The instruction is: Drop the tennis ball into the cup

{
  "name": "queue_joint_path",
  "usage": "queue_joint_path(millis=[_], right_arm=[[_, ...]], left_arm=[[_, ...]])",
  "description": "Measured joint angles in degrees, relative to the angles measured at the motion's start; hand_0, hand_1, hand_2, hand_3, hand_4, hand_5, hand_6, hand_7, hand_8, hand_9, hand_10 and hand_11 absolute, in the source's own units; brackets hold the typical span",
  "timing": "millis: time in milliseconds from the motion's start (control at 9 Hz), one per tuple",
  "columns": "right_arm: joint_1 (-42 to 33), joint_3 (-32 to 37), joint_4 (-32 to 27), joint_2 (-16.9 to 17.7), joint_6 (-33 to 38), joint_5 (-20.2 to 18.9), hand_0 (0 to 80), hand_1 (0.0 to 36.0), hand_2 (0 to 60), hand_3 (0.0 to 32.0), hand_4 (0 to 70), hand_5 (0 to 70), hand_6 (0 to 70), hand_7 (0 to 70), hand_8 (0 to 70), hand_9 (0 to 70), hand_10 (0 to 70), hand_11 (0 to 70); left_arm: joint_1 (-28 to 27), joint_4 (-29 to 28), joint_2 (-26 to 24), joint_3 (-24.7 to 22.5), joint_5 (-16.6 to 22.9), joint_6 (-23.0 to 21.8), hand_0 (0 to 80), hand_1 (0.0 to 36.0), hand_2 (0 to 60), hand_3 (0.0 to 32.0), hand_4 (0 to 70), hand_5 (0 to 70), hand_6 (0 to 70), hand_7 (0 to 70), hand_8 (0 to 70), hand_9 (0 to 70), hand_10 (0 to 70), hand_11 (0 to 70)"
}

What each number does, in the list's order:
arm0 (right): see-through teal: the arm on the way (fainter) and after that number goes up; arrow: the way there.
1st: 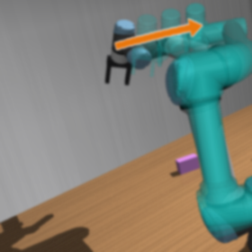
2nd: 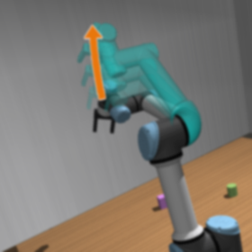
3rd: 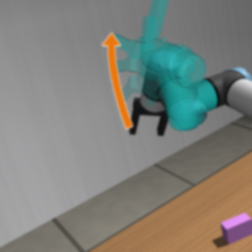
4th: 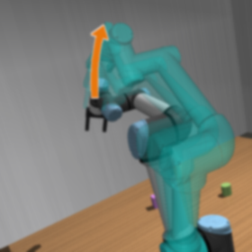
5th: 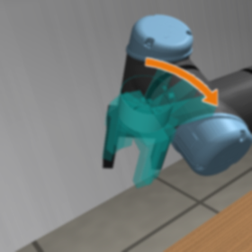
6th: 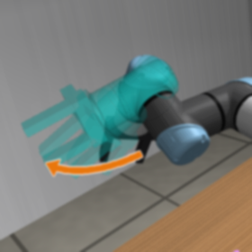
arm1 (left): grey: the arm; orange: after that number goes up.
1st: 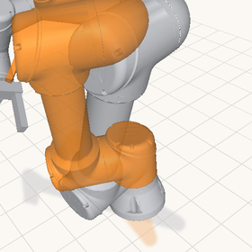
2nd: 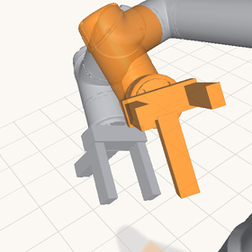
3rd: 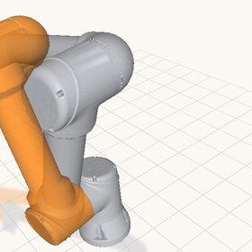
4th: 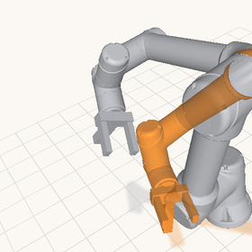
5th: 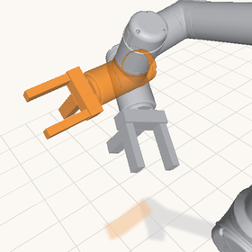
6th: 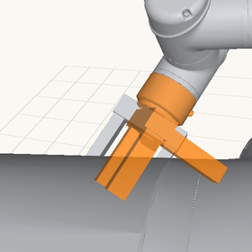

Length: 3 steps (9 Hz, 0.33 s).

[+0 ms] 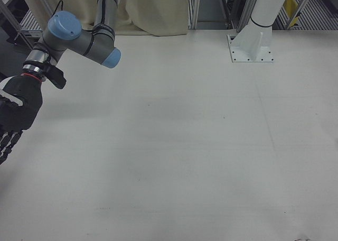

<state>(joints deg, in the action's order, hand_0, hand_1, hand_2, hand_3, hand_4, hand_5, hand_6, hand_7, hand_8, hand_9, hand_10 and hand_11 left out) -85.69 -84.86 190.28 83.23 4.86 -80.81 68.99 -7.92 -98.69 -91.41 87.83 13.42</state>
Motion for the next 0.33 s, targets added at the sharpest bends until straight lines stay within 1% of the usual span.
queue_joint_path(millis=[111, 222, 333], right_arm=[[0.0, -0.1, 0.0, 0.0, 0.0, 0.0, 0.0, 0.0, 0.0, 0.0, 0.0, 0.0, 0.0, 0.0, 0.0, 0.0, 0.0, 0.0], [0.0, -0.1, 0.0, 0.0, 0.0, 0.0, 0.0, 0.0, 0.0, 0.0, 0.0, 0.0, 0.0, 0.0, 0.0, 0.0, 0.0, 0.0], [0.0, -0.1, 0.0, 0.0, 0.0, 0.0, 0.0, 0.0, 0.0, 0.0, 0.0, 0.0, 0.0, 0.0, 0.0, 0.0, 0.0, 0.0]], left_arm=[[4.3, 0.1, -0.1, 1.3, 0.8, -0.1, 59.3, 32.1, 39.1, 28.0, 0.0, 15.7, 29.7, 12.7, 9.4, 1.5, 8.5, 15.4], [7.5, 0.2, -0.1, 2.1, 1.2, -0.2, 60.3, 32.6, 36.2, 27.8, 0.0, 15.2, 26.0, 14.0, 8.8, 2.0, 8.6, 15.5], [9.2, 0.3, 0.0, 2.5, 1.4, -0.3, 60.9, 31.8, 37.7, 27.2, 0.0, 18.2, 41.7, 11.9, 12.0, 2.0, 8.9, 15.8]])
